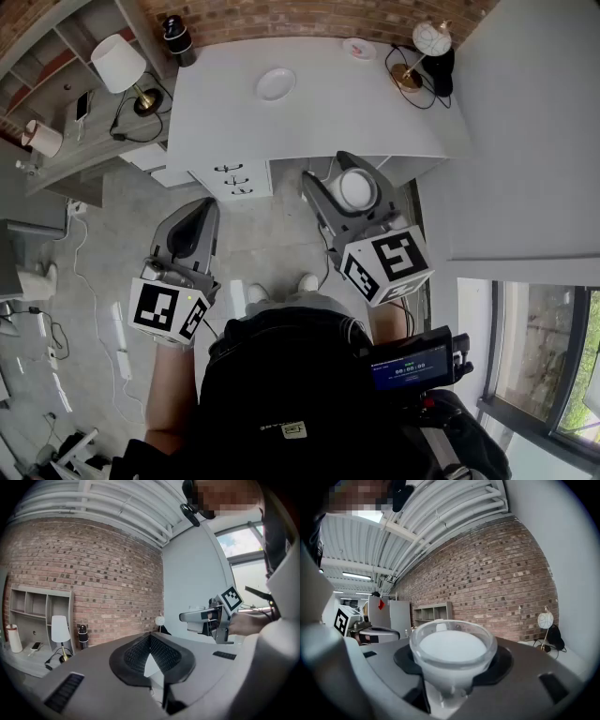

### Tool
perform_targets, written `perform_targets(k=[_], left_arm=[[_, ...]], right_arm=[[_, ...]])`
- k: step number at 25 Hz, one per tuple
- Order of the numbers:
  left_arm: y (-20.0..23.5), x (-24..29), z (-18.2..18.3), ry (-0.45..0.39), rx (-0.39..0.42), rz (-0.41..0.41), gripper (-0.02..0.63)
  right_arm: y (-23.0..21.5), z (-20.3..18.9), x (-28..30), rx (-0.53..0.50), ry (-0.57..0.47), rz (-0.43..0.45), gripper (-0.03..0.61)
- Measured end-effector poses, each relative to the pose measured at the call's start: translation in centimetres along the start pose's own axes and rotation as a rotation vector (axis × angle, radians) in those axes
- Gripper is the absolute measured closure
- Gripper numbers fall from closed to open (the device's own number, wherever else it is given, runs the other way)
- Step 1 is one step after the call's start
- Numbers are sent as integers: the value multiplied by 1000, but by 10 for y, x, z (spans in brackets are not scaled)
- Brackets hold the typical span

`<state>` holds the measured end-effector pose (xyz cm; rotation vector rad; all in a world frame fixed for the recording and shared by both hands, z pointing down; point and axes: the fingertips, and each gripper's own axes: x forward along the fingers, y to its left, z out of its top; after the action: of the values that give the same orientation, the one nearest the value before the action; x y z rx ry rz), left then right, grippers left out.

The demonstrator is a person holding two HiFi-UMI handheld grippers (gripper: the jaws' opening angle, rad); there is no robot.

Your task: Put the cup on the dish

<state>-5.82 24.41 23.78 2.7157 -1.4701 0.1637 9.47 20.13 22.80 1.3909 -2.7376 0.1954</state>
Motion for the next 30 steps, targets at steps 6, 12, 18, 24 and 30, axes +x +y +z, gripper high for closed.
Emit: perform_targets(k=[6, 12, 18, 24, 30], left_arm=[[-14, 4, 4, -34, -6, -45, 609], [-3, 6, 1, -19, -13, 29, 609], [2, 7, -1, -26, -74, 38, 609], [-2, 10, -4, -16, -93, 51, 609], [-4, 10, -3, -24, -149, 44, 609]], right_arm=[[-3, -2, -2, 3, -2, 4, 334], [-8, -4, -5, 18, -7, -2, 334], [-13, -3, -6, 20, -10, -5, 334], [-18, -3, -11, 28, -16, -1, 334], [-26, -4, -11, 43, -18, 5, 334]])
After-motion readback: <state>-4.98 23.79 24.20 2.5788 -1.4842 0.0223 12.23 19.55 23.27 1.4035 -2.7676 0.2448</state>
